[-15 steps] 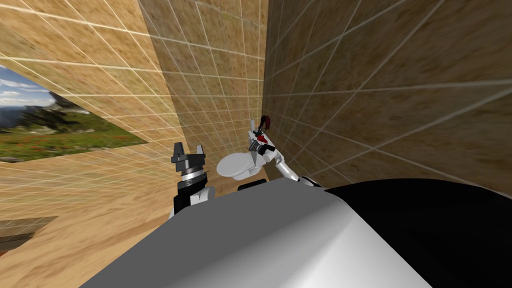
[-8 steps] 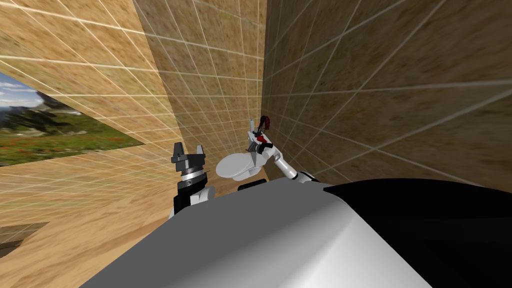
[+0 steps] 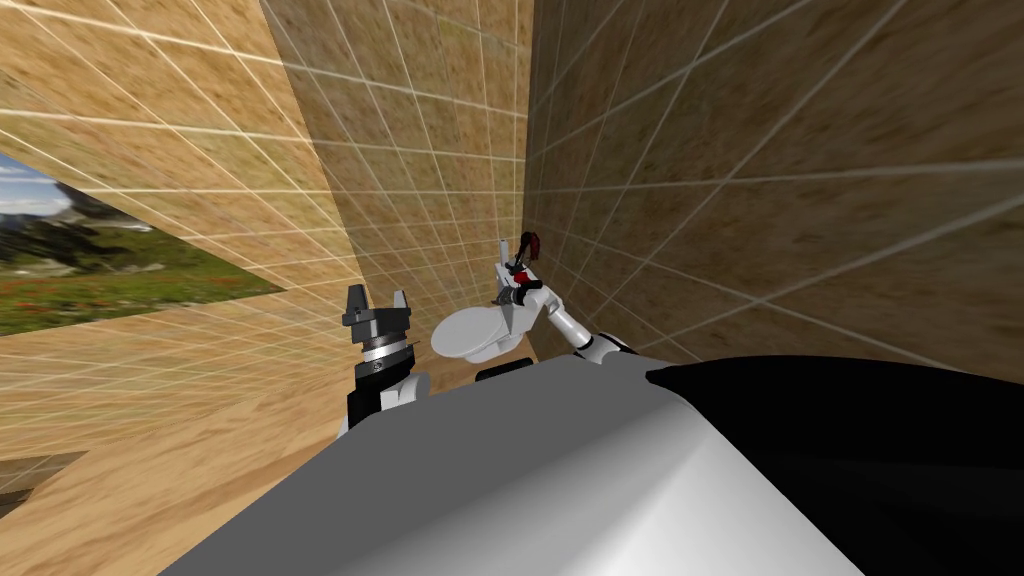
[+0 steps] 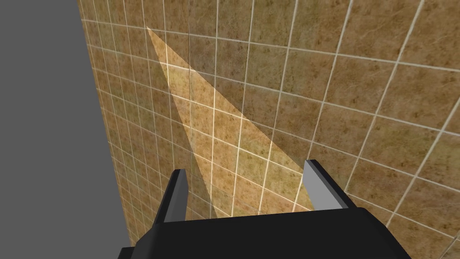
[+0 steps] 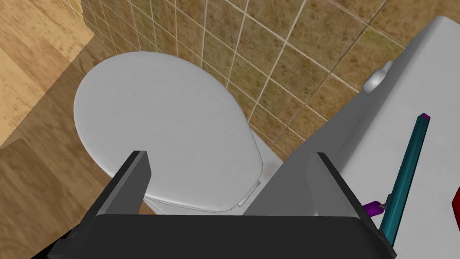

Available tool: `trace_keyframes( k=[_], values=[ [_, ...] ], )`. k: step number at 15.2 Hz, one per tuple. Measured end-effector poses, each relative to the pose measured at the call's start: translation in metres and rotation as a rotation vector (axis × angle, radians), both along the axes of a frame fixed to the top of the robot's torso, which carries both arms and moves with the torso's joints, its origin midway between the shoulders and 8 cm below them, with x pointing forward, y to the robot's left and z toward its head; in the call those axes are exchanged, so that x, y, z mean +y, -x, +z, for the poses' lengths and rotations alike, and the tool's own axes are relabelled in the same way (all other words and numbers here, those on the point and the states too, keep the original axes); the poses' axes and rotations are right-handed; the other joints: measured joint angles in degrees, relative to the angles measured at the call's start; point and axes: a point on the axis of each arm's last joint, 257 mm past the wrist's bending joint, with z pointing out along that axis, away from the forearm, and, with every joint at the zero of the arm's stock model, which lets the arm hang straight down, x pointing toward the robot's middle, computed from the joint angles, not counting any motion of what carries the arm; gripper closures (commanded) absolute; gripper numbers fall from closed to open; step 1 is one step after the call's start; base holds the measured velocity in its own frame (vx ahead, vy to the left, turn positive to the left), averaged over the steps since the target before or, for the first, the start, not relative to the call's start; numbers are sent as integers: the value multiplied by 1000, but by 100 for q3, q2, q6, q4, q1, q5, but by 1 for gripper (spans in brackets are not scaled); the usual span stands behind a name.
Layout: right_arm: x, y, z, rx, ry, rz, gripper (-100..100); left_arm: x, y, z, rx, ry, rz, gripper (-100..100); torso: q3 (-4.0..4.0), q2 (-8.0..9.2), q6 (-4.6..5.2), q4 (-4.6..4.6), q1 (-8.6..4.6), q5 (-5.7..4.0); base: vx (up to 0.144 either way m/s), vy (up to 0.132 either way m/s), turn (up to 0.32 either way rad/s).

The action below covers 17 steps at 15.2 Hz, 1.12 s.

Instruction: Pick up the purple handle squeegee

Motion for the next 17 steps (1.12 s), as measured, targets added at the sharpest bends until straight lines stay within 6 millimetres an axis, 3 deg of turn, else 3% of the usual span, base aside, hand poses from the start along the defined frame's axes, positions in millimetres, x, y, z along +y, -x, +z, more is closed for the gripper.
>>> trace_keyframes(
  k=[6,17],
  values=[
    [-6,4,-12,138,2,-8,-100,0,0,0,0,0,0,0,-25,-24,5,-25,-13,-6,21,6,5],
    [-38,11,-25,397,25,-72,-100,0,0,0,0,0,0,0,-67,-68,29,-67,-63,-22,26,3,13]
  ],
)
